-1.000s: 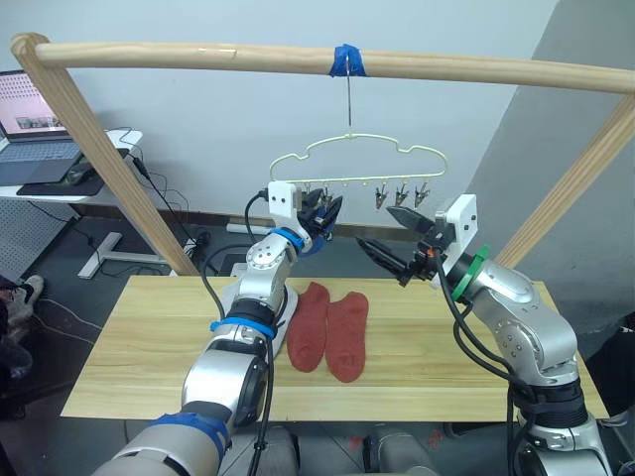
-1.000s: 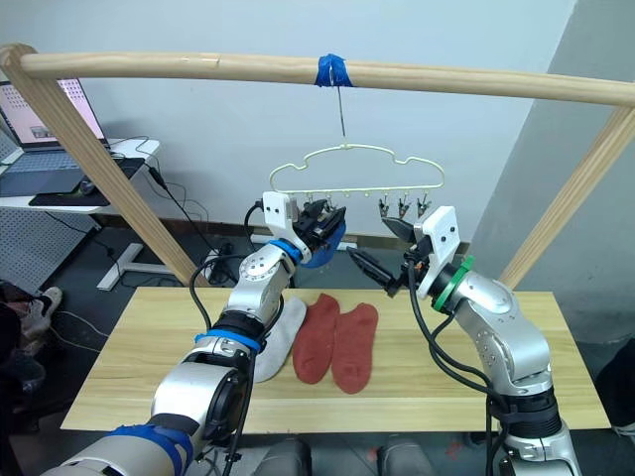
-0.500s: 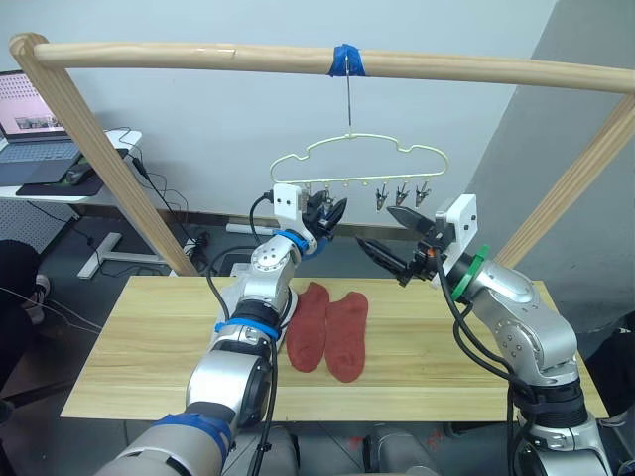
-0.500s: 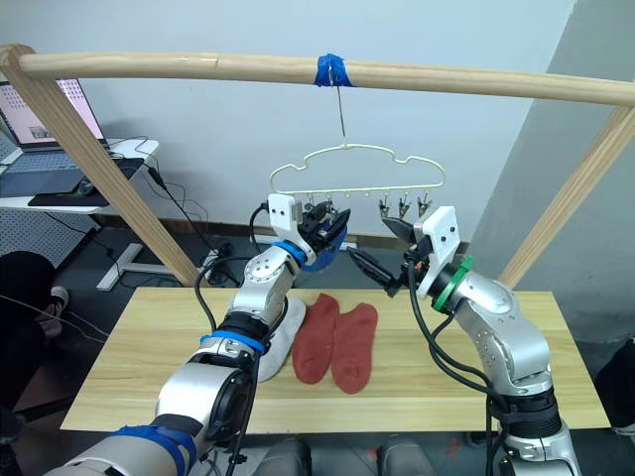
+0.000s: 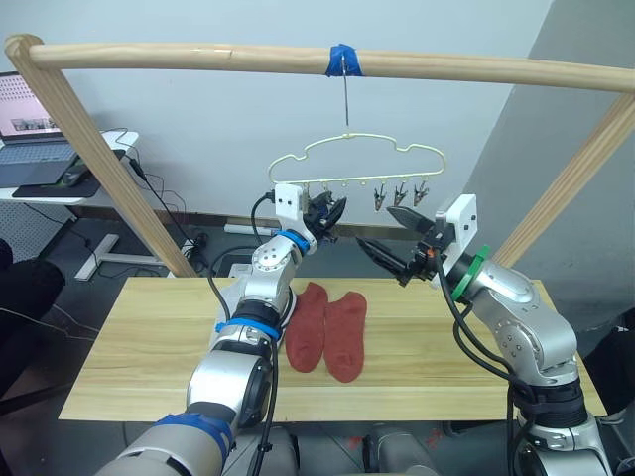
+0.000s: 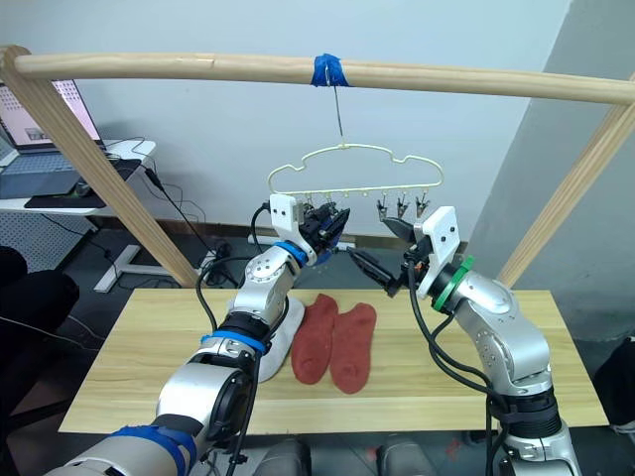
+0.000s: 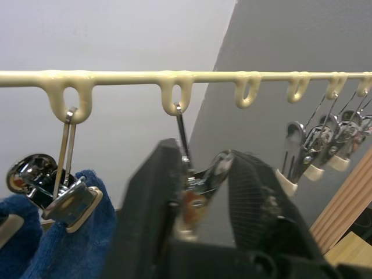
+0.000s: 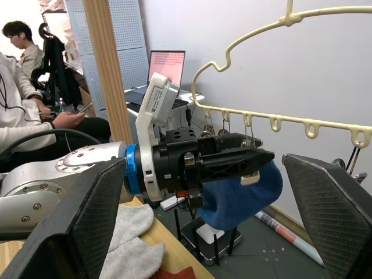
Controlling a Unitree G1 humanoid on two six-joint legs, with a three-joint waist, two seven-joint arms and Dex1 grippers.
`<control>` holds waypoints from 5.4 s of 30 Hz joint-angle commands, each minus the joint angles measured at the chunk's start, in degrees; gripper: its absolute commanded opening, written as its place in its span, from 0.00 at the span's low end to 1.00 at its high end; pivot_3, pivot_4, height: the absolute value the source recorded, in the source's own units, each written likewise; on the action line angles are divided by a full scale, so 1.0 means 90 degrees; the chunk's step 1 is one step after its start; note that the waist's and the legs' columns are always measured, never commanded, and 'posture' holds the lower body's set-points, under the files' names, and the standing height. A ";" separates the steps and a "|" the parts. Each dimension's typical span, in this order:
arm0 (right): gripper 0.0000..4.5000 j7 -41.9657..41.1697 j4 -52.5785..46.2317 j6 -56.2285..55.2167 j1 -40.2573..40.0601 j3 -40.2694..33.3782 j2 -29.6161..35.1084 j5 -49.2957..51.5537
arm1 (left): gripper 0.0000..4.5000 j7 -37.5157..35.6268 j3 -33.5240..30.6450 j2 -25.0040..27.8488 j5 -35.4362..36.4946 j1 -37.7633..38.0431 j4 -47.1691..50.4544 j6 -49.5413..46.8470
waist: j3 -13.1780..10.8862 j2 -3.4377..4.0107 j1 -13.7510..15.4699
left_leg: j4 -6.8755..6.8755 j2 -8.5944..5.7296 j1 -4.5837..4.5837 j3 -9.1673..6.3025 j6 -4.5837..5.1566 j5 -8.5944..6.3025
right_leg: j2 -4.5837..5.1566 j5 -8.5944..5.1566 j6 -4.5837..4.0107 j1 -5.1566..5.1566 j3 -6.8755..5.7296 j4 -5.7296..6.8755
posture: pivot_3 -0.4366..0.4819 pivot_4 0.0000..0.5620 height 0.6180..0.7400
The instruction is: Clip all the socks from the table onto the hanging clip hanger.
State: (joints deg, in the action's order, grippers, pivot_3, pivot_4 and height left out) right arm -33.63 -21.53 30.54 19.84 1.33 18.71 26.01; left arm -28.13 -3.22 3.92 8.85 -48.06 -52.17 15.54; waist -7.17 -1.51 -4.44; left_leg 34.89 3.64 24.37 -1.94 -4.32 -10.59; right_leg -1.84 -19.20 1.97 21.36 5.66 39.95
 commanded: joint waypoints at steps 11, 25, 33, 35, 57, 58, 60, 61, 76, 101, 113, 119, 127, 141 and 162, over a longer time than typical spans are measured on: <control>1.00 0.0119 0.0102 -0.0217 -0.0121 0.0263 0.0014 -0.0317 | 0.04 0.0004 -0.0224 -0.0061 0.0166 -0.0182 0.0382 -0.0173 | 0.0000 0.0000 -0.0042 | 0.0000 0.0000 0.0000 0.0000 0.0000 0.0000 | 0.0000 0.0000 0.0000 0.0000 0.0000 0.0000 | 0.37 0.19 1.00; 1.00 0.0518 0.4714 -0.1471 0.0518 0.1947 -0.0707 -0.2698 | 0.04 -0.0280 -0.1574 0.1209 0.3285 0.0698 0.3618 -0.6840 | -0.0017 0.0020 -0.0079 | 0.0002 0.0005 -0.0004 -0.0019 -0.0001 0.0001 | -0.0003 0.0000 -0.0001 -0.0002 -0.0012 0.0016 | 0.44 0.21 1.00; 1.00 0.0524 0.6520 -0.2029 0.0839 0.2069 -0.1222 -0.3186 | 0.04 -0.0076 -0.1992 0.1661 0.4019 0.0812 0.4172 -0.8178 | -0.0023 0.0021 -0.0017 | 0.0005 0.0005 -0.0007 -0.0030 -0.0003 0.0002 | -0.0001 0.0006 -0.0010 -0.0011 -0.0021 0.0015 | 0.49 0.23 1.00; 1.00 0.0502 0.6726 -0.2104 0.0845 0.2062 -0.1250 -0.3279 | 0.04 -0.0022 -0.1961 0.1635 0.4018 0.0899 0.4314 -0.8190 | -0.0024 0.0022 -0.0003 | 0.0005 0.0005 -0.0007 -0.0029 -0.0003 0.0002 | -0.0001 0.0017 -0.0029 -0.0011 -0.0020 0.0015 | 0.50 0.23 1.00; 0.01 -0.0341 0.4031 -0.2732 -0.0221 0.1466 -0.0567 -0.2856 | 0.04 0.0157 -0.1966 0.1546 0.4243 0.1235 0.4734 -0.8396 | -0.0025 0.0021 0.0083 | -0.0002 0.0005 -0.0038 -0.0022 -0.0004 0.0002 | -0.0001 0.0002 -0.0003 -0.0031 -0.0011 0.0015 | 0.51 0.21 1.00; 0.01 -0.0444 0.3699 -0.2643 -0.0337 0.1407 -0.0552 -0.2682 | 0.04 0.0167 -0.1977 0.1550 0.4280 0.1235 0.4716 -0.8429 | -0.0025 0.0021 0.0088 | -0.0003 0.0005 -0.0039 -0.0021 -0.0004 0.0002 | -0.0001 0.0001 -0.0003 -0.0031 -0.0010 0.0014 | 0.50 0.21 1.00; 0.01 -0.0772 0.2863 -0.2186 -0.0588 0.1314 -0.0502 -0.2180 | 0.04 0.0184 -0.1999 0.1549 0.4364 0.1214 0.4658 -0.8512 | -0.0025 0.0021 0.0085 | -0.0003 0.0006 -0.0040 -0.0023 -0.0004 0.0002 | -0.0002 0.0001 -0.0001 -0.0031 -0.0011 0.0015 | 0.50 0.20 1.00; 0.01 -0.0914 0.2523 -0.1977 -0.0674 0.1293 -0.0472 -0.1962 | 0.04 0.0187 -0.2004 0.1551 0.4397 0.1199 0.4625 -0.8544 | -0.0025 0.0021 0.0088 | -0.0003 0.0006 -0.0040 -0.0023 -0.0004 0.0002 | -0.0003 0.0001 -0.0001 -0.0031 -0.0011 0.0015 | 0.49 0.20 1.00; 0.01 -0.0661 0.1215 -0.0495 -0.0596 0.0876 -0.0926 -0.0487 | 0.04 0.0167 -0.1917 0.1437 0.4770 0.1090 0.4593 -0.8933 | -0.0024 0.0020 0.0105 | -0.0003 0.0005 -0.0031 -0.0021 -0.0004 0.0002 | -0.0002 0.0000 0.0000 -0.0025 -0.0010 0.0009 | 0.46 0.17 1.00; 0.01 -0.0582 0.1726 -0.0547 -0.0126 0.0897 -0.1030 -0.0481 | 0.04 0.0087 -0.1946 0.1395 0.4860 0.1131 0.4717 -0.8870 | -0.0024 0.0020 0.0112 | -0.0002 0.0005 -0.0026 -0.0021 -0.0004 0.0002 | -0.0002 0.0000 -0.0001 -0.0021 -0.0012 0.0009 | 0.47 0.17 1.00; 0.01 -0.0280 0.1649 -0.0108 0.0078 0.0390 -0.1511 0.0233 | 0.04 -0.0202 -0.1697 0.1500 0.4756 0.1232 0.4889 -0.8766 | -0.0024 0.0021 0.0122 | -0.0002 0.0005 -0.0023 -0.0022 -0.0004 0.0002 | -0.0002 0.0001 -0.0002 -0.0020 -0.0013 0.0008 | 0.47 0.17 1.00; 0.01 -0.0320 0.1535 -0.0020 0.0026 0.0550 -0.1449 0.0208 | 0.04 -0.0404 -0.1543 0.1564 0.4679 0.1250 0.4949 -0.8552 | -0.0024 0.0021 0.0122 | -0.0002 0.0005 -0.0023 -0.0022 -0.0004 0.0002 | -0.0002 0.0001 -0.0003 -0.0019 -0.0013 0.0009 | 0.47 0.17 1.00; 0.00 -0.0278 0.1641 -0.0186 -0.0012 0.0814 -0.1319 -0.0099 | 0.51 -0.0521 -0.1519 0.1659 0.4675 0.1314 0.5079 -0.8466 | -0.0024 0.0021 0.0122 | -0.0002 0.0005 -0.0019 -0.0022 -0.0004 0.0002 | -0.0002 0.0001 -0.0002 -0.0016 -0.0013 0.0008 | 0.47 0.17 1.00; 0.54 0.0167 0.2250 -0.0271 0.0048 0.0909 -0.1353 -0.0714 | 1.00 -0.0427 -0.1496 0.2215 0.4908 0.2269 0.6537 -0.8743 | -0.0024 0.0021 0.0163 | 0.0000 0.0005 -0.0014 -0.0024 -0.0004 0.0002 | 0.0001 0.0001 -0.0003 -0.0013 -0.0015 0.0009 | 0.50 0.18 1.00; 1.00 0.1583 0.1339 -0.1005 0.0234 0.0570 -0.1087 -0.1804 | 1.00 -0.1467 -0.0331 0.2803 0.2619 0.3389 0.7380 -0.5092 | -0.0025 0.0021 0.0305 | -0.0002 0.0006 -0.0014 -0.0004 -0.0005 0.0002 | 0.0001 0.0001 -0.0004 -0.0003 0.0000 0.0005 | 0.53 0.18 1.00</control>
State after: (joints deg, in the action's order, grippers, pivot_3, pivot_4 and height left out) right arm -21.96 -7.82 22.93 20.56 7.82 9.69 11.00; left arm -36.66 -5.76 29.04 30.41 -17.50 13.78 -33.25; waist -7.39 -1.32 -1.70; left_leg 34.87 3.69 24.25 -1.95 -4.36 -10.57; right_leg -1.83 -19.19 1.93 21.33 5.68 39.99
